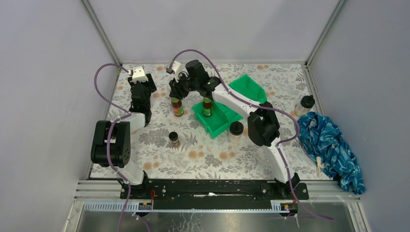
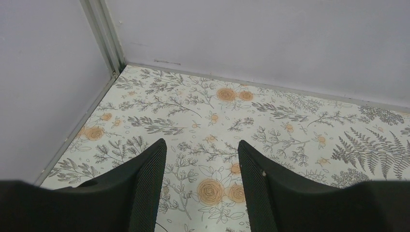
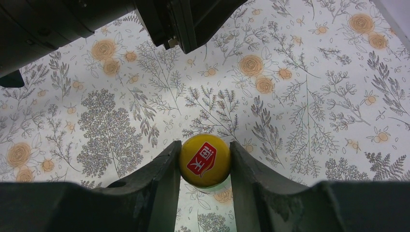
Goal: Organize the condiment bottles
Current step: Pick up the bottle from the center of the board.
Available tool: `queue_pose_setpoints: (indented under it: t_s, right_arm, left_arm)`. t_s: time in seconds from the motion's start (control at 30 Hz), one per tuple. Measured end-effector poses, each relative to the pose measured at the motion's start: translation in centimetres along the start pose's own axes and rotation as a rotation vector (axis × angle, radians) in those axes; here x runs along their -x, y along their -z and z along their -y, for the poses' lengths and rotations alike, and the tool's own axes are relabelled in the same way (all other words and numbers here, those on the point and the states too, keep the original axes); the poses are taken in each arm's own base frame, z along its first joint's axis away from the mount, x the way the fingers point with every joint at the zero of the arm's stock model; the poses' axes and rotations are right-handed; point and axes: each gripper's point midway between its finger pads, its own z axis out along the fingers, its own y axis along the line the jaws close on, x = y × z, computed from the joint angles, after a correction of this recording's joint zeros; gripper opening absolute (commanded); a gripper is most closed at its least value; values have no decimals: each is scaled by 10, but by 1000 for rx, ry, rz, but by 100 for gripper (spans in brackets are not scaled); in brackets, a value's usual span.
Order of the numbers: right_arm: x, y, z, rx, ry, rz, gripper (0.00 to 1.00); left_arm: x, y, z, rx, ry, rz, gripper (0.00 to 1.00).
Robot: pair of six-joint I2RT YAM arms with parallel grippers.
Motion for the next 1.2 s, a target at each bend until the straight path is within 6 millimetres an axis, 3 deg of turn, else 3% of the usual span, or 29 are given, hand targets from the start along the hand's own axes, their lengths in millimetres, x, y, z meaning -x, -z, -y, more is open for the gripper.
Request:
queue_pose_setpoints:
  t_s: [1.2]
  right_arm:
    - [-3,7,-2,-16,4,-16,0]
  left_arm:
    - [0,9,13,19,-14,5,61]
